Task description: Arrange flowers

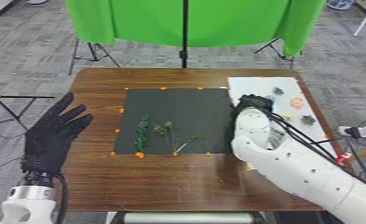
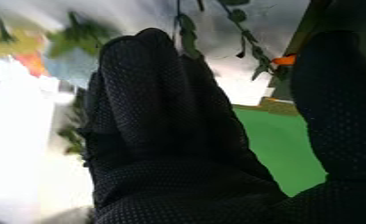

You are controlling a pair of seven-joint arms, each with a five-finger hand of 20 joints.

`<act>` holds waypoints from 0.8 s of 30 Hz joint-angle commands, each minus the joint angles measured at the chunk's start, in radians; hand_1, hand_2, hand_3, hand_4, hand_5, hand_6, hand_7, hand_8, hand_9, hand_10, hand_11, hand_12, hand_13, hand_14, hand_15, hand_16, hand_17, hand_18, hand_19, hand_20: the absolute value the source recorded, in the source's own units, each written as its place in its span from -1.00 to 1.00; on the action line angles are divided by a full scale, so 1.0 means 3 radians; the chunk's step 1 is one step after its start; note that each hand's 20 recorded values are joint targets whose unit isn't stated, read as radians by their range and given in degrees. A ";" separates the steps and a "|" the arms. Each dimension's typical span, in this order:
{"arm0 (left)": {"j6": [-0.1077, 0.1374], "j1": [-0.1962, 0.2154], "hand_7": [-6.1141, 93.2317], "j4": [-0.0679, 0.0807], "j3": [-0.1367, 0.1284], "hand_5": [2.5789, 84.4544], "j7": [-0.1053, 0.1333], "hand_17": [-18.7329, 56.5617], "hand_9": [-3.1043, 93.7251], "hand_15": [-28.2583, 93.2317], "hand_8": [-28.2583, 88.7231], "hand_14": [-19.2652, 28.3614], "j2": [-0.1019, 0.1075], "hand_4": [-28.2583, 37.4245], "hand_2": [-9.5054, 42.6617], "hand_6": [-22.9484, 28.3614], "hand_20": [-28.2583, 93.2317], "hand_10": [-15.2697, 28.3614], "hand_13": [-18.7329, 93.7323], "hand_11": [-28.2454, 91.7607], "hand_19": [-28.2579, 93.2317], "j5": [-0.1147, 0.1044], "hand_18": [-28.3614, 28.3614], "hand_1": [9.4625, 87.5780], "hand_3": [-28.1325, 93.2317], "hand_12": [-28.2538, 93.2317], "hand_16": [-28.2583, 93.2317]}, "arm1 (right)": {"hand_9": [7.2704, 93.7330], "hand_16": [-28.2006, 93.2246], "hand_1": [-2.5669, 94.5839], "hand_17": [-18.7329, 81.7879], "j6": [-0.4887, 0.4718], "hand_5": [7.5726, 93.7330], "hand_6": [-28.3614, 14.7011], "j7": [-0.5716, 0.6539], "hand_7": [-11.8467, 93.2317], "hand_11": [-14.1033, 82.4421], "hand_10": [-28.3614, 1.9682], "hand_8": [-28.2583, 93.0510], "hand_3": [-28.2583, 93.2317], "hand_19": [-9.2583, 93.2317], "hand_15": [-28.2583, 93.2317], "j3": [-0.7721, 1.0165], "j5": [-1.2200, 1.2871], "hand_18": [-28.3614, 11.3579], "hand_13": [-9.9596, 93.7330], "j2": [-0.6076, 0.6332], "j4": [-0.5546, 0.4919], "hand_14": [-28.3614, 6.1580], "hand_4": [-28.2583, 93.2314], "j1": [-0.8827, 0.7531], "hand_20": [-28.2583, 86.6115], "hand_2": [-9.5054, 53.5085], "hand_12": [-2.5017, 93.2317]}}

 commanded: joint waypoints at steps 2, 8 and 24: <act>0.0027 0.0047 -0.61 0.0003 0.0019 -0.21 0.0022 -0.68 -0.23 0.29 -0.69 0.96 0.0004 -0.89 -0.44 0.17 -0.25 0.56 -0.19 -0.17 0.35 -0.0026 1.00 -0.63 0.78 -0.35 -0.65 | 0.56 -0.34 0.06 -0.01 0.0199 0.55 0.07 -0.0079 -0.22 0.26 -0.17 -0.54 0.60 0.98 0.66 -0.0446 -0.0142 -0.92 0.57 0.0063 0.0152 -0.08 -1.00 0.0050 -0.13 -1.00 -0.54; 0.0038 0.0051 -0.61 0.0000 0.0012 -0.21 0.0022 -0.68 -0.23 0.30 -0.69 0.96 -0.0004 -0.88 -0.44 0.17 -0.25 0.56 -0.19 -0.17 0.35 -0.0024 1.00 -0.63 0.77 -0.35 -0.65 | 0.81 -0.29 0.22 0.11 0.0460 0.79 0.20 -0.0142 -0.19 0.17 0.21 -0.41 0.56 1.00 0.65 -0.0417 -0.0260 -0.87 0.75 0.0154 0.0137 0.14 -1.00 0.0012 0.03 -1.00 -0.39; 0.0049 0.0076 -0.61 -0.0014 -0.0007 -0.21 0.0025 -0.68 -0.23 0.30 -0.69 0.96 -0.0009 -0.88 -0.43 0.17 -0.25 0.56 -0.19 -0.17 0.35 -0.0017 1.00 -0.63 0.77 -0.35 -0.65 | 0.89 -0.27 0.21 0.17 0.1374 0.88 0.14 -0.0094 -0.26 0.14 0.16 -0.35 0.67 1.00 0.66 -0.0374 -0.0512 -0.88 0.81 0.0420 -0.0057 0.19 -1.00 0.0298 0.20 -1.00 -0.36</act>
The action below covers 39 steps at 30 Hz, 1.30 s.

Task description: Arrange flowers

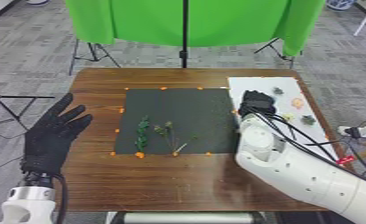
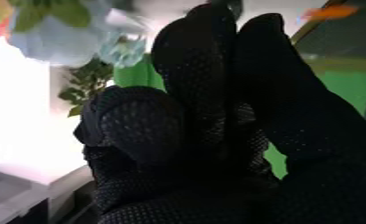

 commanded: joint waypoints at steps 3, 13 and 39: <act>0.0031 0.0073 -0.61 -0.0012 -0.0018 -0.21 0.0008 -0.68 -0.23 0.30 -0.69 0.96 -0.0021 -0.88 -0.43 0.17 -0.25 0.56 -0.19 -0.17 0.35 -0.0010 1.00 -0.63 0.77 -0.35 -0.65 | 0.89 -0.27 0.21 0.18 0.0219 0.88 0.13 0.0019 -0.26 0.14 0.15 -0.34 0.67 1.00 0.67 0.0081 -0.0230 -0.87 0.81 0.0168 -0.0225 0.19 -1.00 0.0204 0.21 -1.00 -0.36; 0.0059 0.0089 -0.61 -0.0017 -0.0034 -0.21 0.0036 -0.68 -0.23 0.30 -0.69 0.96 -0.0009 -0.88 -0.44 0.17 -0.25 0.56 -0.19 -0.17 0.35 -0.0018 1.00 -0.63 0.78 -0.35 -0.65 | 0.69 -0.28 -0.14 0.16 -0.0840 0.68 0.04 0.0249 -0.19 0.33 -0.17 -0.58 0.68 1.00 0.71 0.1195 0.0336 -0.99 0.71 -0.0017 -0.0697 0.04 -0.94 -0.0535 0.23 -0.99 -0.52; 0.0033 0.0014 -0.61 0.0010 0.0000 -0.21 -0.0010 -0.68 -0.23 0.30 -0.69 0.96 -0.0025 -0.88 -0.43 0.18 -0.26 0.56 -0.19 -0.16 0.35 -0.0006 1.00 -0.63 0.78 -0.35 -0.65 | 0.51 -0.33 -0.42 0.09 -0.0878 0.55 -0.30 0.0482 -0.38 0.23 -0.58 -0.66 0.56 1.00 0.74 0.0879 0.0520 -1.00 0.57 -0.0413 -0.0111 -0.21 -0.92 -0.0468 0.10 -0.82 -0.58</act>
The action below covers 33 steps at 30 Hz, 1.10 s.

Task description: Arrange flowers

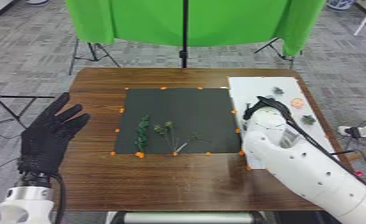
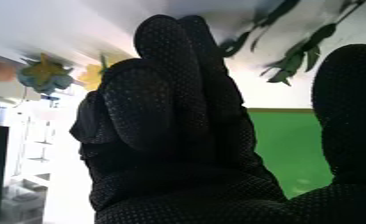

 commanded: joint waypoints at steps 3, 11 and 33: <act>-0.0006 -0.0012 -0.61 0.0026 0.0042 -0.21 -0.0015 -0.68 -0.23 0.30 -0.69 0.96 -0.0009 -0.88 -0.43 0.18 -0.26 0.56 -0.19 -0.16 0.35 -0.0006 1.00 -0.63 0.78 -0.35 -0.65 | 0.50 -0.34 -0.39 0.09 0.0156 0.55 -0.29 -0.0068 -0.37 0.23 -0.58 -0.66 0.58 1.00 0.74 -0.0386 -0.0123 -1.00 0.57 -0.0188 0.0247 -0.20 -0.92 0.0118 0.09 -0.87 -0.58; -0.0012 -0.0007 -0.61 0.0017 0.0005 -0.21 -0.0073 -0.68 -0.23 0.30 -0.69 0.96 -0.0055 -0.88 -0.43 0.18 -0.26 0.56 -0.19 -0.16 0.35 0.0008 1.00 -0.63 0.78 -0.35 -0.65 | 0.61 -0.32 0.07 0.11 0.0342 0.60 -0.06 -0.0231 -0.24 0.20 -0.19 -0.40 0.60 1.00 0.72 -0.0809 -0.0378 -1.00 0.64 -0.0091 0.0428 0.03 -1.00 0.0182 0.07 -1.00 -0.50; 0.0030 0.0041 -0.61 -0.0005 0.0000 -0.21 0.0021 -0.68 -0.23 0.30 -0.69 0.96 -0.0012 -0.89 -0.42 0.18 -0.26 0.57 -0.19 -0.16 0.35 -0.0013 1.00 -0.63 0.78 -0.35 -0.65 | 0.95 -0.22 0.23 0.19 0.1612 0.84 0.12 -0.0533 -0.24 -0.08 0.22 -0.23 0.72 1.00 0.65 -0.0971 -0.0764 -0.94 0.85 0.0479 0.0062 0.35 -1.00 0.0529 0.26 -1.00 -0.24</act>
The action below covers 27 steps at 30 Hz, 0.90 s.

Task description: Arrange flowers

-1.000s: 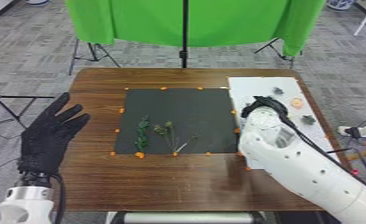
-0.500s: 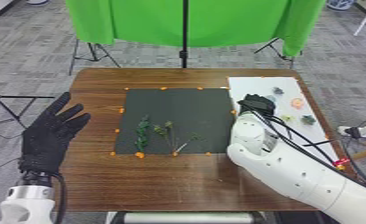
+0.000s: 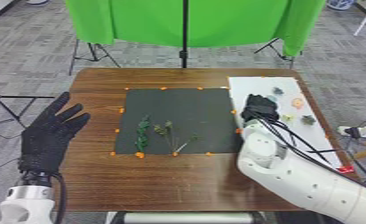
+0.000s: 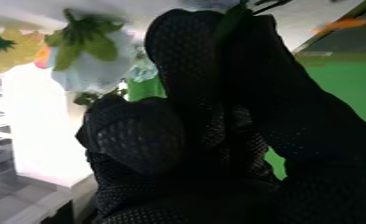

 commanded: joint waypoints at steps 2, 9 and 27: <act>0.0044 0.0068 -0.61 -0.0003 0.0004 -0.21 0.0066 -0.68 -0.23 0.30 -0.69 0.96 0.0028 -0.88 -0.42 0.18 -0.26 0.56 -0.19 -0.16 0.35 -0.0018 1.00 -0.63 0.78 -0.35 -0.65 | 0.95 -0.22 0.23 0.19 0.0191 0.84 0.11 -0.0051 -0.24 -0.08 0.21 -0.23 0.73 1.00 0.65 0.0094 -0.0085 -0.94 0.85 0.0196 -0.0288 0.34 -1.00 0.0220 0.27 -1.00 -0.24; 0.0041 0.0089 -0.61 -0.0004 0.0002 -0.21 0.0115 -0.68 -0.23 0.30 -0.69 0.96 0.0061 -0.88 -0.42 0.18 -0.26 0.57 -0.18 -0.16 0.35 -0.0028 1.00 -0.63 0.78 -0.35 -0.65 | 0.95 -0.22 0.22 0.19 0.0146 0.85 0.11 -0.0201 -0.25 -0.05 0.20 -0.20 0.75 1.00 0.68 0.0222 -0.0202 -0.96 0.85 0.0176 -0.0774 0.32 -1.00 0.0019 0.30 -1.00 -0.25; -0.0003 0.0073 -0.61 0.0006 -0.0022 -0.21 0.0021 -0.68 -0.23 0.30 -0.69 0.96 0.0003 -0.89 -0.42 0.18 -0.26 0.56 -0.19 -0.16 0.35 0.0001 1.00 -0.63 0.78 -0.35 -0.65 | 0.95 -0.22 0.21 0.19 -0.0242 0.87 0.10 -0.0255 -0.27 -0.02 0.17 -0.20 0.77 1.00 0.69 0.0023 -0.0237 -0.99 0.85 -0.0191 -0.0902 0.31 -1.00 -0.0485 0.35 -1.00 -0.27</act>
